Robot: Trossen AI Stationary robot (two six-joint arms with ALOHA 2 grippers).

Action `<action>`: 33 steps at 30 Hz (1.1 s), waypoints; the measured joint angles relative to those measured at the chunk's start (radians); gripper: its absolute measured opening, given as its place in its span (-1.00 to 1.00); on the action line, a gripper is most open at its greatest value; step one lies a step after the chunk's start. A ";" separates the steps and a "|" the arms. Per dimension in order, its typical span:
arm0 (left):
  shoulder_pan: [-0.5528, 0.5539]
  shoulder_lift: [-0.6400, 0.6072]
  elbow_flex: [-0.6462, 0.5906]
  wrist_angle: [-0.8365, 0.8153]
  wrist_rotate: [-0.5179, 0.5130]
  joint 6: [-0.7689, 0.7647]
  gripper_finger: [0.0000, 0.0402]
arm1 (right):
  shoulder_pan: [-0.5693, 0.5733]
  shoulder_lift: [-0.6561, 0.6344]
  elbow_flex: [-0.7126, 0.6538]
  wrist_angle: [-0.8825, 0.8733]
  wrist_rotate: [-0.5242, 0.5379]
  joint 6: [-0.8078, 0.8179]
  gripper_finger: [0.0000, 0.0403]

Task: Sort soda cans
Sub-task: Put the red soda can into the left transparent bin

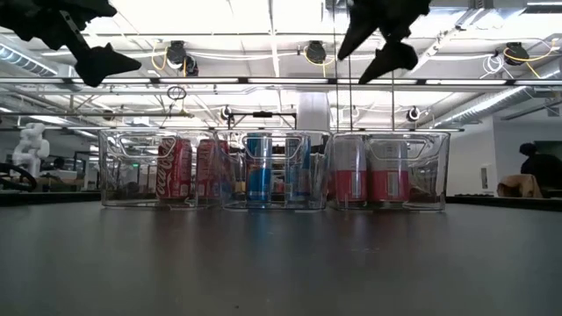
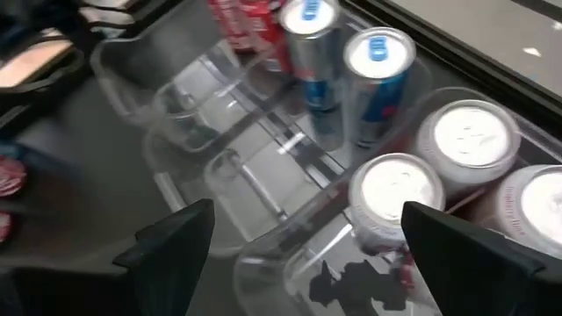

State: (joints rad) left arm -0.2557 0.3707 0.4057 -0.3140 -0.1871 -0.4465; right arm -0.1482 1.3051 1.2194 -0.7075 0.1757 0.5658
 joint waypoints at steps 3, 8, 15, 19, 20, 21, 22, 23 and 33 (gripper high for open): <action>0.000 0.001 0.000 0.005 -0.021 -0.020 0.98 | 0.038 -0.013 0.000 0.000 0.000 0.034 0.78; 0.000 0.028 0.002 0.060 -0.082 -0.019 0.98 | 0.109 -0.015 0.000 -0.037 0.004 0.085 0.78; 0.000 0.127 0.038 0.068 -0.113 -0.019 0.98 | 0.234 0.026 -0.006 -0.121 0.019 0.157 0.78; 0.000 0.186 0.083 0.060 -0.113 -0.018 0.98 | 0.311 0.052 -0.064 -0.080 0.083 0.158 0.78; 0.000 0.199 0.101 0.055 -0.113 -0.016 0.98 | 0.325 0.056 -0.085 -0.064 0.088 0.164 0.78; 0.000 0.213 0.122 0.042 -0.113 -0.011 0.98 | 0.338 0.059 -0.110 -0.042 0.087 0.173 0.78; 0.000 0.227 0.143 0.022 -0.113 -0.010 0.98 | 0.349 0.062 -0.135 -0.020 0.085 0.187 0.78; 0.000 0.241 0.167 -0.007 -0.113 -0.010 0.98 | 0.361 0.062 -0.159 0.004 0.085 0.203 0.78; -0.054 0.485 0.484 -0.362 -0.114 -0.019 0.98 | 0.436 0.063 -0.310 0.159 0.081 0.364 0.78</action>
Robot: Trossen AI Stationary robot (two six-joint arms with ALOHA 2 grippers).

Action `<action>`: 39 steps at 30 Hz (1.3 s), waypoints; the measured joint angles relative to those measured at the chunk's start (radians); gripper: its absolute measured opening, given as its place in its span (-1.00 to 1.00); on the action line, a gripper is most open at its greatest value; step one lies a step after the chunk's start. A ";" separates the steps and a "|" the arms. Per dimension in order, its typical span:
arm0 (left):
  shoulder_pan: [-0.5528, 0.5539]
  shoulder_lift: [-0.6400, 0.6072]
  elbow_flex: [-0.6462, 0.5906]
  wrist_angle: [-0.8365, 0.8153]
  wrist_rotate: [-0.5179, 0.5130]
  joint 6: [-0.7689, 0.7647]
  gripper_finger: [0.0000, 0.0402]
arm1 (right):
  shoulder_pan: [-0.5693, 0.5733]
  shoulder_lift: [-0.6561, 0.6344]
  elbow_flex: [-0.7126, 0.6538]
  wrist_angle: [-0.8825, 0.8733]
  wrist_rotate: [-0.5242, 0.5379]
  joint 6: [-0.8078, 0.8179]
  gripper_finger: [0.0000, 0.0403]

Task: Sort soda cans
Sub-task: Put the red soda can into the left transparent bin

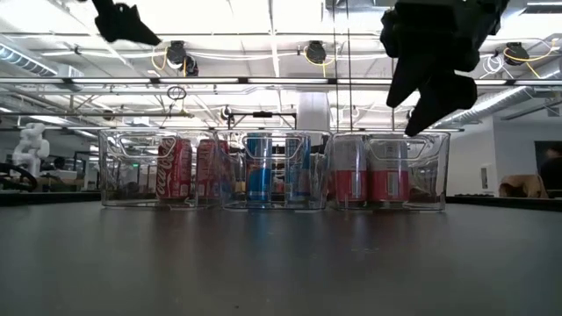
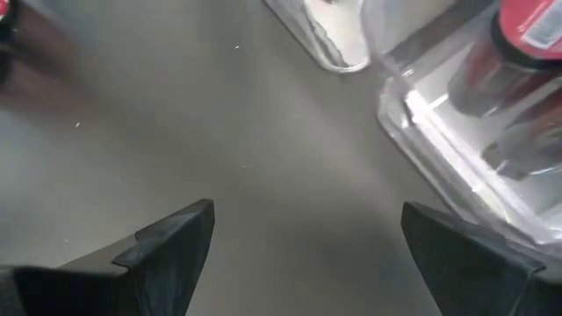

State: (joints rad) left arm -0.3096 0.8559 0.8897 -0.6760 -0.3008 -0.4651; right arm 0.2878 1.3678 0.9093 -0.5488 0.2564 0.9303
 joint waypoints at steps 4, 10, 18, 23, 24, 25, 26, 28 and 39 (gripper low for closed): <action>-0.056 0.131 0.134 -0.119 -0.003 -0.036 0.98 | 0.018 0.000 -0.001 0.024 0.003 0.000 0.78; -0.142 0.317 0.301 -0.289 -0.009 -0.205 0.98 | 0.033 0.000 -0.001 0.056 0.004 -0.013 0.78; -0.263 0.510 0.426 -0.446 0.076 -0.236 0.98 | 0.042 0.000 -0.001 0.067 0.004 -0.029 0.78; -0.341 0.571 0.453 -0.462 0.133 -0.237 0.98 | 0.042 0.000 -0.001 0.068 0.003 -0.041 0.78; -0.353 0.576 0.454 -0.454 0.142 -0.237 0.98 | 0.042 0.000 -0.001 0.068 0.003 -0.047 0.78; -0.365 0.580 0.454 -0.447 0.153 -0.237 0.98 | 0.042 0.000 -0.001 0.069 0.003 -0.052 0.78; -0.375 0.583 0.454 -0.441 0.168 -0.237 0.98 | 0.042 0.000 -0.001 0.071 0.003 -0.056 0.78; -0.398 0.585 0.454 -0.408 0.199 -0.238 0.98 | 0.042 0.000 -0.001 0.072 0.003 -0.056 0.78; -0.504 0.636 0.455 -0.276 0.178 -0.350 0.98 | 0.042 0.000 -0.001 0.075 0.003 -0.060 0.78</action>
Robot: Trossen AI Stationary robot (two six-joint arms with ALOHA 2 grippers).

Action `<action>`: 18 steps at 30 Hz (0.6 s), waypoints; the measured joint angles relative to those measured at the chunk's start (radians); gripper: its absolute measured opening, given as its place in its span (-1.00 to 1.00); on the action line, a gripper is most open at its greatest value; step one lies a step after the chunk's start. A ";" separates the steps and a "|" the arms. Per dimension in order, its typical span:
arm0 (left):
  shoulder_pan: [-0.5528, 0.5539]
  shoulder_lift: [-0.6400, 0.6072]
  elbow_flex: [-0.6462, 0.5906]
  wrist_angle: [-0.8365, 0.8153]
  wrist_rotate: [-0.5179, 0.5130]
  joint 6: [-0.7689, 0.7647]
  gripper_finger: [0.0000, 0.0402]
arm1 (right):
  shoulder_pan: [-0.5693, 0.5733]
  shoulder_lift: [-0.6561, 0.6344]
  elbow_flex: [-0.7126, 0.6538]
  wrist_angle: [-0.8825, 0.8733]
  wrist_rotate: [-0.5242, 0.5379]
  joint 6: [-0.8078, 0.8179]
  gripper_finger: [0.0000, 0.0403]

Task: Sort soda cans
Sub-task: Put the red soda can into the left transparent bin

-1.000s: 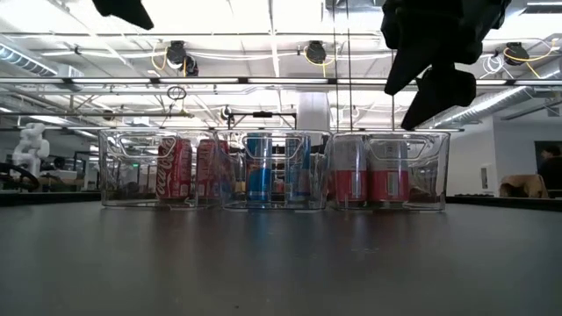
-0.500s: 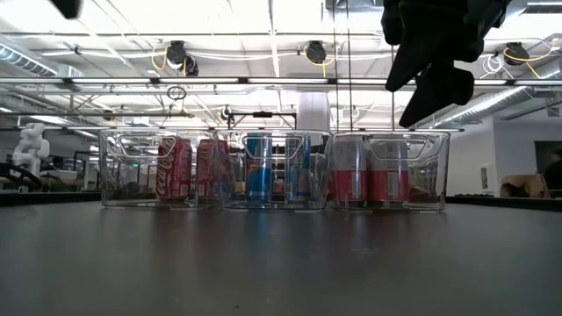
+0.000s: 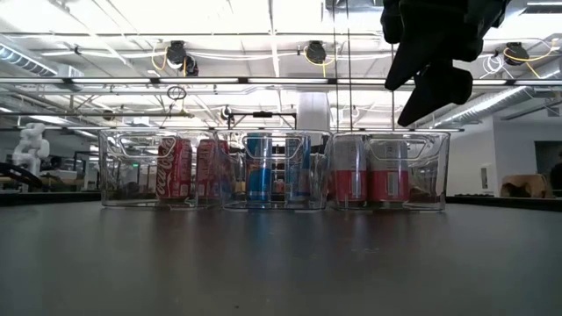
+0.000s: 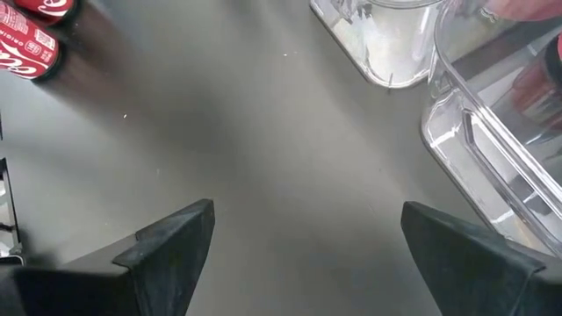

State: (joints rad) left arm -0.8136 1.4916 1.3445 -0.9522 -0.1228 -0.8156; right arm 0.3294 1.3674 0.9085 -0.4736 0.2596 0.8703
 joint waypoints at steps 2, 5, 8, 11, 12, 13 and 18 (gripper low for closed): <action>-0.017 0.030 0.000 0.004 0.034 -0.016 0.98 | 0.000 0.000 0.000 0.000 0.000 0.000 0.78; -0.036 0.083 0.000 0.011 0.094 -0.019 0.98 | 0.000 0.000 0.000 0.004 0.000 0.000 0.78; -0.048 0.125 0.004 0.008 0.120 -0.056 0.98 | 0.000 0.000 0.000 0.004 0.000 0.000 0.78; -0.056 0.152 0.007 0.008 0.123 -0.086 0.98 | 0.000 0.000 0.000 0.003 0.000 -0.003 0.78; -0.059 0.160 0.007 0.001 0.123 -0.095 0.98 | 0.000 0.000 0.000 0.004 0.000 -0.007 0.78; -0.060 0.169 0.007 -0.007 0.127 -0.096 0.98 | 0.000 0.000 0.000 0.004 0.000 -0.012 0.78; -0.069 0.203 0.007 -0.041 0.177 -0.097 0.98 | 0.000 0.000 0.000 0.007 0.000 -0.019 0.78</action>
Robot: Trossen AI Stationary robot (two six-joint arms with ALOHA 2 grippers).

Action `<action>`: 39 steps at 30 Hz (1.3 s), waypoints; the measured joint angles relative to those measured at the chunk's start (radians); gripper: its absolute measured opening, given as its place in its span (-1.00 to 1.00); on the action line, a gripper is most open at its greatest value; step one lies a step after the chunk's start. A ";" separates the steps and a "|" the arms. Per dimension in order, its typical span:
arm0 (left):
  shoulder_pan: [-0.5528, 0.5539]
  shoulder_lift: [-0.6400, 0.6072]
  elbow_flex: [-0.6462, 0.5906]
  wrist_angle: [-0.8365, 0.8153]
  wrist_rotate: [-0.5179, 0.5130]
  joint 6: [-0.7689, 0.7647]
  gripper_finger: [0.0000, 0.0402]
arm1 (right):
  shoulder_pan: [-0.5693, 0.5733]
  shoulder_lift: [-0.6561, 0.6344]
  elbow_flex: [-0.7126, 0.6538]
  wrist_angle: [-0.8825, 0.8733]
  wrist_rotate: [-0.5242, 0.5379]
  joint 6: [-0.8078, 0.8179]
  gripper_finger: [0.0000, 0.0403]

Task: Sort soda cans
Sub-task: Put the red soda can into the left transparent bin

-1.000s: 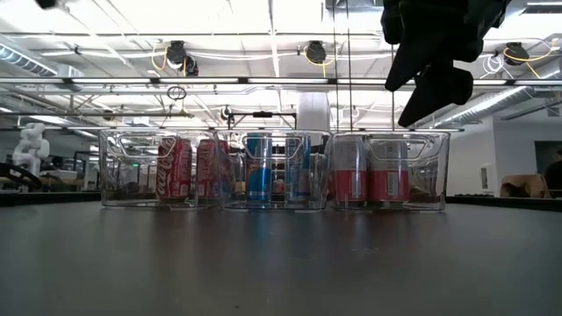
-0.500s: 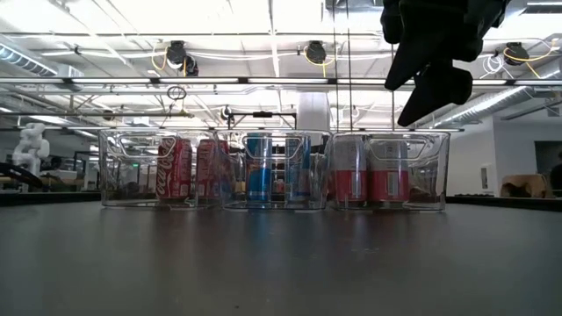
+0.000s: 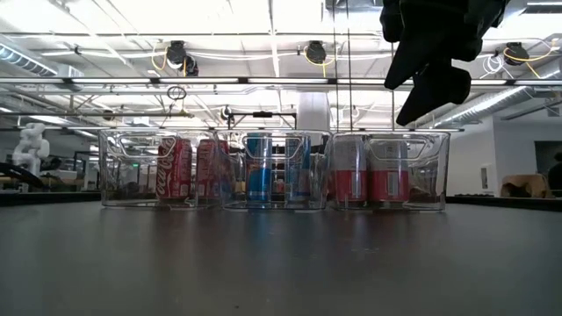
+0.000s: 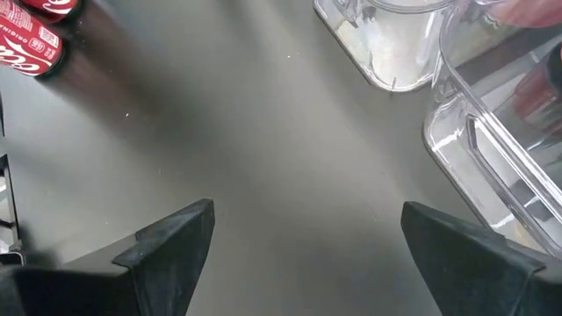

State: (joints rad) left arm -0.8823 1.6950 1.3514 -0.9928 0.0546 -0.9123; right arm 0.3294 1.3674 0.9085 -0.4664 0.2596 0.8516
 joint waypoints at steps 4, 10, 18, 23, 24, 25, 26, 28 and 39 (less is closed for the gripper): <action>-0.005 0.024 0.000 -0.008 0.005 0.000 0.98 | 0.000 0.000 0.000 0.000 0.000 0.000 0.78; -0.005 0.057 0.000 -0.039 -0.002 -0.050 0.98 | 0.000 0.000 0.000 0.001 -0.002 0.000 0.78; -0.005 0.080 0.000 -0.038 -0.008 -0.043 0.98 | 0.000 0.000 0.000 0.002 -0.003 0.000 0.78; -0.004 0.079 0.000 -0.035 -0.034 -0.051 0.98 | 0.000 0.000 0.000 0.003 -0.003 -0.001 0.78; -0.004 0.079 0.000 -0.035 -0.033 -0.050 0.98 | 0.000 0.000 0.000 0.003 -0.003 -0.004 0.78; -0.004 0.079 0.000 -0.035 -0.033 -0.050 0.98 | 0.000 0.000 0.000 0.003 -0.003 -0.004 0.78; -0.003 0.079 0.000 -0.035 -0.033 -0.050 0.98 | 0.000 0.000 0.000 0.003 -0.003 -0.004 0.78; -0.003 0.080 0.000 -0.035 -0.033 -0.050 0.98 | 0.000 0.000 0.000 0.003 -0.003 -0.004 0.78; 0.005 0.079 0.000 -0.035 -0.032 -0.052 0.54 | 0.000 0.000 0.000 0.003 -0.003 -0.008 0.78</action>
State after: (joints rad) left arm -0.8771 1.7744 1.3514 -1.0279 0.0224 -0.9638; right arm 0.3294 1.3674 0.9085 -0.4637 0.2565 0.8436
